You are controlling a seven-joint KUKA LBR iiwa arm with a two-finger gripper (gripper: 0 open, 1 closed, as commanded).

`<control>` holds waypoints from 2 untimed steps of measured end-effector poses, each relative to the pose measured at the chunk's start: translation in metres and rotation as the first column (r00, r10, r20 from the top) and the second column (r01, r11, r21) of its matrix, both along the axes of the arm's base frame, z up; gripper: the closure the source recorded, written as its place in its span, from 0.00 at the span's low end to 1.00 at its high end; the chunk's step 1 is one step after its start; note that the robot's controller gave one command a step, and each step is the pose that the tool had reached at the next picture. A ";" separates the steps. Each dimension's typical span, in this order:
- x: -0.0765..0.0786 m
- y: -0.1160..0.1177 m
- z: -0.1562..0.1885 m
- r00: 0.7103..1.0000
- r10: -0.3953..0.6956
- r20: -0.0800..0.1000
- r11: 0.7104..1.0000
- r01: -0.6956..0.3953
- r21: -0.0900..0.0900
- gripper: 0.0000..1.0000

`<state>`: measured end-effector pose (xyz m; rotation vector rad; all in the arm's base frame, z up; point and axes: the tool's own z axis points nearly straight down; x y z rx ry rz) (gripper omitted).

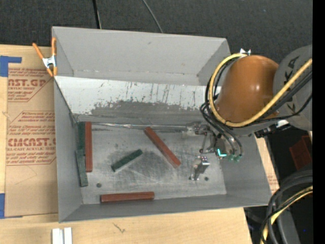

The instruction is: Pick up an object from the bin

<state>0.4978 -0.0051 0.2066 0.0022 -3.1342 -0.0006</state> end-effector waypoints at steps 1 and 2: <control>0.002 0.000 0.004 1.000 0.000 0.008 1.000 0.000 0.000 0.00; 0.027 -0.020 -0.039 0.999 0.029 0.018 1.000 -0.029 -0.001 0.00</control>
Offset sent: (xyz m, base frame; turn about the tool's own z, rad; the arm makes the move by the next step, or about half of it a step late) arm 0.0592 -0.0538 -0.1188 -0.0700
